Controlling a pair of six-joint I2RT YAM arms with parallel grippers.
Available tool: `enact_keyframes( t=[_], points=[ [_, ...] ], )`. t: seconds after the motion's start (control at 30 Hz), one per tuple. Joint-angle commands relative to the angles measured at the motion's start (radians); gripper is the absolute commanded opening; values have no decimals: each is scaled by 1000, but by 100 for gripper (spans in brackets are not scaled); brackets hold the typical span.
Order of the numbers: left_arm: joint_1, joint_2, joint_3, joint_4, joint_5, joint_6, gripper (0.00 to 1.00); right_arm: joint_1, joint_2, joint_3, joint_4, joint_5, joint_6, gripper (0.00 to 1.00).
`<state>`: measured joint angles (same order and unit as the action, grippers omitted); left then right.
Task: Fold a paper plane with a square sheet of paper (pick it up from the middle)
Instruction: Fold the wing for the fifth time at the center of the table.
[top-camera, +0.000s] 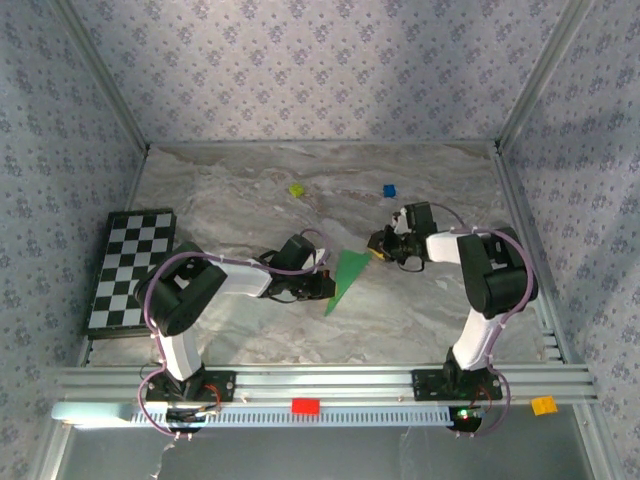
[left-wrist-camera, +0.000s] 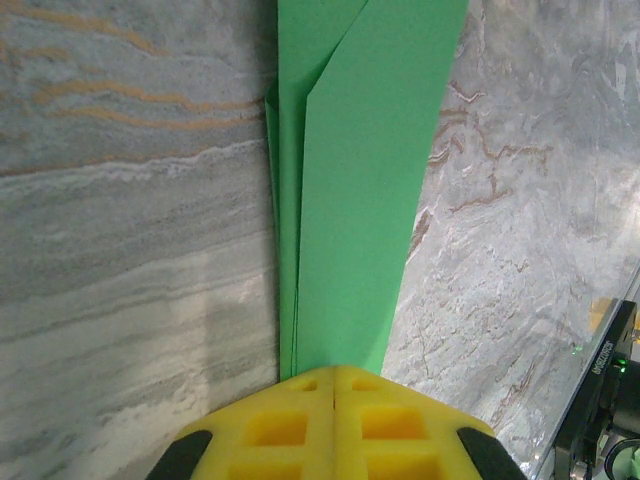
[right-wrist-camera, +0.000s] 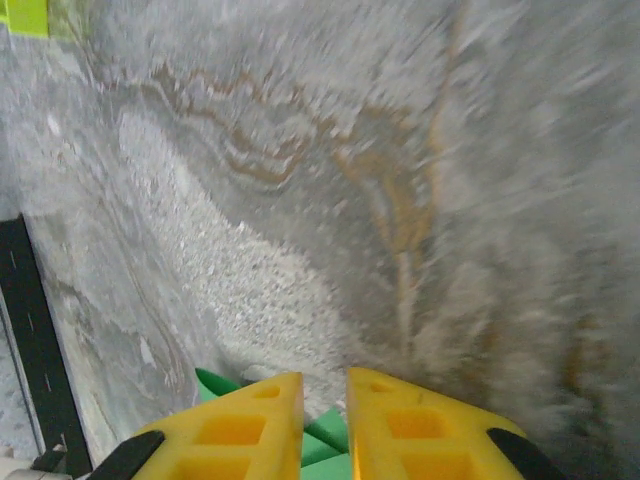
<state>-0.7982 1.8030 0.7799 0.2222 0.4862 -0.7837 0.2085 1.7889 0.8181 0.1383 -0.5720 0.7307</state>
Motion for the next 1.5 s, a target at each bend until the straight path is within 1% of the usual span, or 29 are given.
enact_keyframes(
  t=[0.0,0.1,0.17,0.3,0.4,0.47,0.57,0.77,0.83,0.9,1.07,1.2,1.27,1.33,1.47],
  points=[
    [-13,90,-49,-106,-77,6,0,1,-93,2,-10,18,-36,21],
    [-13,90,-45,-106,-77,7,0,39,-162,-10,-37,24,-52,22],
    [-12,87,-45,-106,-77,7,0,86,-168,-20,-42,13,-58,22],
    [-12,82,-43,-107,-79,5,0,155,-135,-60,-38,42,-46,16],
    [-12,78,-37,-107,-74,2,0,161,-91,-89,-10,41,-26,8],
    [-12,74,-32,-108,-66,2,0,161,-70,-100,-7,53,-31,6],
    [-12,45,-23,-115,-61,4,0,156,-36,-93,-53,78,-59,3],
    [-7,-57,68,-221,-66,33,0,154,-10,-87,-77,74,-77,2],
    [-2,-79,108,-249,-74,33,2,156,-10,-84,-83,72,-79,1],
    [1,-85,158,-266,-57,43,3,156,-12,-83,-96,73,-82,1],
    [-3,2,270,-238,39,45,2,152,-13,-85,-106,80,-86,1],
    [-15,99,323,-230,73,38,2,150,-19,-98,-90,77,-70,1],
    [-20,137,336,-252,68,44,1,150,-12,-96,-91,70,-70,1],
    [-24,161,328,-277,41,52,1,150,-13,-97,-92,74,-68,1],
    [-36,166,253,-259,12,44,0,149,-9,-104,-98,88,-72,1]
  ],
)
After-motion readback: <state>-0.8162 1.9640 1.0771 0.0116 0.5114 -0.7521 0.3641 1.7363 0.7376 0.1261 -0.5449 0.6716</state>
